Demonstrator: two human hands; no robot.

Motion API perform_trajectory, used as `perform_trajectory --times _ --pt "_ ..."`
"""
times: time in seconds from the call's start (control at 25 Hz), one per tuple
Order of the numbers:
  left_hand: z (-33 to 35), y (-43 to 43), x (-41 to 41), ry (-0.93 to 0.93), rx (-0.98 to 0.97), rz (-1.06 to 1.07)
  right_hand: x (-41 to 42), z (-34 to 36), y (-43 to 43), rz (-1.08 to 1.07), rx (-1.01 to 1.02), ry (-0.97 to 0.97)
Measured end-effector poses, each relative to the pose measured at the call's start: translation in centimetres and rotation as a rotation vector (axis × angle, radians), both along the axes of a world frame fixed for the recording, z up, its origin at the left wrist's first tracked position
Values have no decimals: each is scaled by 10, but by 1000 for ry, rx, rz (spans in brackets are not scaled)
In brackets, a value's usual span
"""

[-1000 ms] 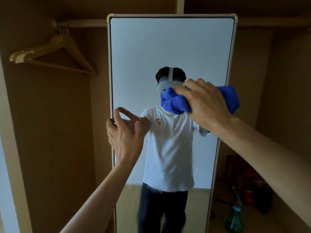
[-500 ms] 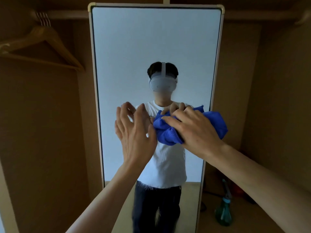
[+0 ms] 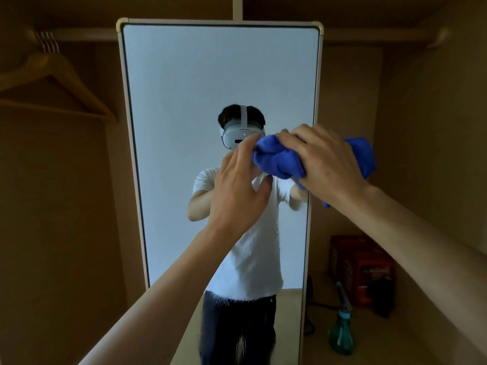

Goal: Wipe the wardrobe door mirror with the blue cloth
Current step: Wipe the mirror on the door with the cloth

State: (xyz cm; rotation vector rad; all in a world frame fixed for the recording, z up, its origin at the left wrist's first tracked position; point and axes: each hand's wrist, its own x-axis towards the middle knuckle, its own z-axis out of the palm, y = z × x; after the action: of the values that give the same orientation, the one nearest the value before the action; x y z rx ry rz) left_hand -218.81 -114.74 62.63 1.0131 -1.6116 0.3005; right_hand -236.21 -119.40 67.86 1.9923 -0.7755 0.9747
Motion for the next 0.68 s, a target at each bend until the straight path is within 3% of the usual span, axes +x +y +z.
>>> perform_trajectory --times 0.44,0.56,0.68 --pt "-68 3 -3 -106 14 83 -6 -90 6 -27 140 29" --pt "-70 8 4 -103 25 120 -1 -102 8 -1 269 -173" --pt "-66 14 24 -45 1 220 8 -106 8 -80 233 -369"
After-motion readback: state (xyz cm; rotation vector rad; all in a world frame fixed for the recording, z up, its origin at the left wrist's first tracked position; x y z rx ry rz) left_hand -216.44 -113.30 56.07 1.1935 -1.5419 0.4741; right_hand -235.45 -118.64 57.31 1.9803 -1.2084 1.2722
